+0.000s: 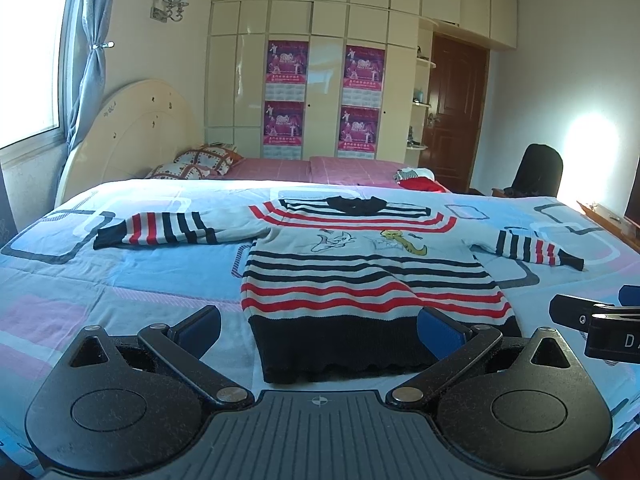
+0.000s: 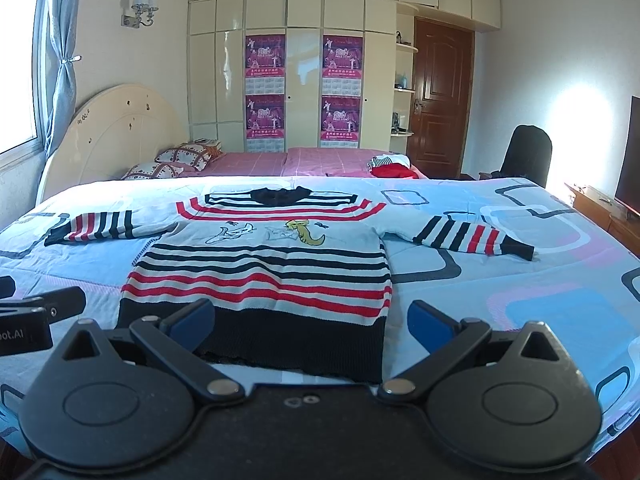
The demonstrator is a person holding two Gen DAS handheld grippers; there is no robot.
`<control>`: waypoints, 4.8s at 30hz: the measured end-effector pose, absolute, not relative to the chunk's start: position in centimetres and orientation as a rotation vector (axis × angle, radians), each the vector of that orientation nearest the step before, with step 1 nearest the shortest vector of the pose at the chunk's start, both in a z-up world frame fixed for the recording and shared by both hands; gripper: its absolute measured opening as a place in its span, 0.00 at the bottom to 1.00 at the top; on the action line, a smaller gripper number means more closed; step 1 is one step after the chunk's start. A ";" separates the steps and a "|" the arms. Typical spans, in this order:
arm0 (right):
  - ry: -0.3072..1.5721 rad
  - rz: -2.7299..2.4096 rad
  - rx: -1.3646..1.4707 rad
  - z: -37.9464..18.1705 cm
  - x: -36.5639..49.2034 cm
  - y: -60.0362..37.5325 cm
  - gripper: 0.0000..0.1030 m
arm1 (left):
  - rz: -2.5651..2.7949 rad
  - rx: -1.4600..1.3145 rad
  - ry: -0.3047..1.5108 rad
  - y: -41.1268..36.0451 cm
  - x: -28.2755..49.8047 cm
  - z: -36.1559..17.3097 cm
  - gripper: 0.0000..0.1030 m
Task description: Fold small clothes
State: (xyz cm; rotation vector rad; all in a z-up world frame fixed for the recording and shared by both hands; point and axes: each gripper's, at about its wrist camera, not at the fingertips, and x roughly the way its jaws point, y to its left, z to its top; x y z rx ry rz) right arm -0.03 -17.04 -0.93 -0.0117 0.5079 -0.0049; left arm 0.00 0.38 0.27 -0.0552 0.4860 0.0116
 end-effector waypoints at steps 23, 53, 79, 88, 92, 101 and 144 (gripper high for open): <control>0.505 -0.003 -0.016 -0.7 0.3 -16.6 1.00 | 0.011 -0.055 0.483 0.5 0.3 0.1 1.00; 0.504 0.012 -0.020 -1.0 0.6 -16.3 1.00 | 0.022 -0.065 0.488 0.9 0.3 0.2 1.00; 0.460 -0.388 0.644 -9.3 21.1 -49.6 0.43 | -0.038 -0.282 0.578 -2.1 24.0 -5.3 1.00; 0.527 -0.493 1.038 -18.0 29.6 -59.3 0.47 | 0.006 -0.263 0.705 -7.3 32.4 -7.8 1.00; 0.513 -0.505 1.021 -18.5 30.4 -59.3 0.33 | 0.017 -0.266 0.740 -8.0 33.4 -8.3 1.00; 0.489 -0.480 0.800 -15.5 31.7 -56.9 0.07 | 0.102 -0.287 0.725 -4.7 33.2 -7.9 1.00; 0.572 -0.048 0.361 -8.4 29.7 -35.1 0.48 | -0.293 -0.469 0.877 -8.6 51.9 -15.4 0.03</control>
